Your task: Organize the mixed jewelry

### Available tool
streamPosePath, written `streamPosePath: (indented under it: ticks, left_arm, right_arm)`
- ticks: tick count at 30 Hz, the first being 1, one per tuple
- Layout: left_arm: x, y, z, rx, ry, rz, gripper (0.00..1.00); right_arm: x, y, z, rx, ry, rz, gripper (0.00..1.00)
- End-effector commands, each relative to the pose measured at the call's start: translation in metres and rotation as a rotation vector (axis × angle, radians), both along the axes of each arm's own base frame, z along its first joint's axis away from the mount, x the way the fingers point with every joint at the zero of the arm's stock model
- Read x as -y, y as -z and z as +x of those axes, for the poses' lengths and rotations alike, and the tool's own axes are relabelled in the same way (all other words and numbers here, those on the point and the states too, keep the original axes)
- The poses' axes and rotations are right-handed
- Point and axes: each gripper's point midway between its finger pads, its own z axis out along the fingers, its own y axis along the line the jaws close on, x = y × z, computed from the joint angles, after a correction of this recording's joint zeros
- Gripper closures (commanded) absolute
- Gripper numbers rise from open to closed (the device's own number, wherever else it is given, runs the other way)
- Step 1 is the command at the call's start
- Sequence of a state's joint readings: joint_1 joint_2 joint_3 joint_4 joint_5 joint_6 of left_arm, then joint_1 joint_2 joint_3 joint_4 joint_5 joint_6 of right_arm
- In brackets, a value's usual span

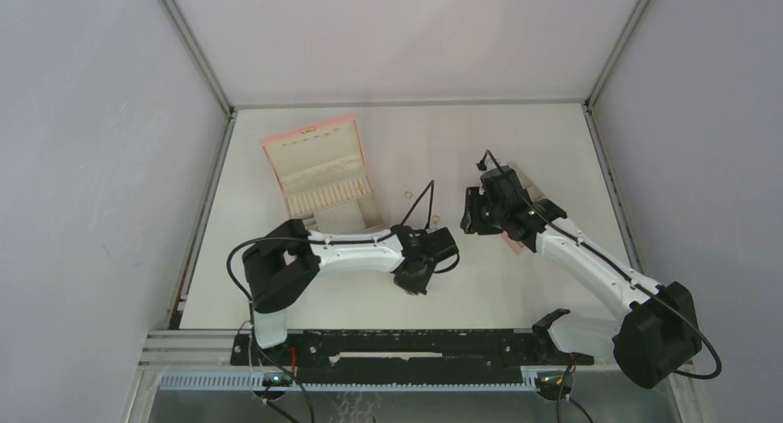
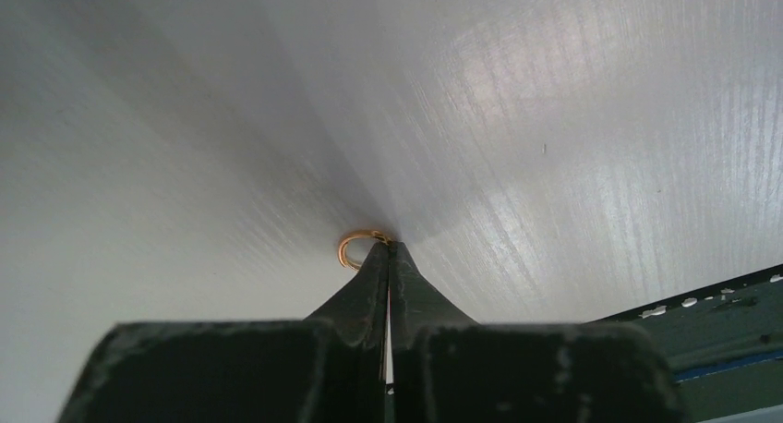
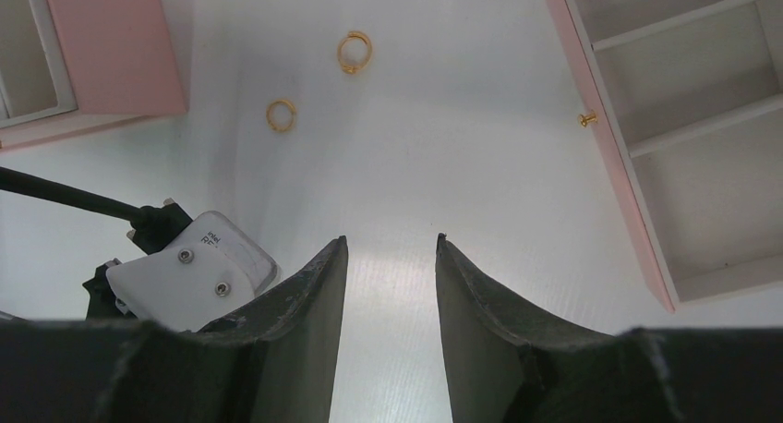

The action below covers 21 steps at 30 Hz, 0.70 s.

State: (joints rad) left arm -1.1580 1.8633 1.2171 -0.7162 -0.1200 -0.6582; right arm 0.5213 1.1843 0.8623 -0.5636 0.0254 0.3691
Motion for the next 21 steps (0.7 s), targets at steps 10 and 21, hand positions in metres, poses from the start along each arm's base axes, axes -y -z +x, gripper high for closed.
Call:
streamPosePath:
  ticks: [10,21]
  left_arm:
    - [-0.004,-0.071,0.035,0.159,0.017,-0.138,1.00]
    - [0.002,-0.232,0.042,0.107,0.037,-0.926,1.00]
  right_arm:
    - [0.013,-0.040,0.002,0.083,0.053,0.138,0.51]
    - [-0.024,-0.109,-0.010,0.094,-0.146,0.751,0.51]
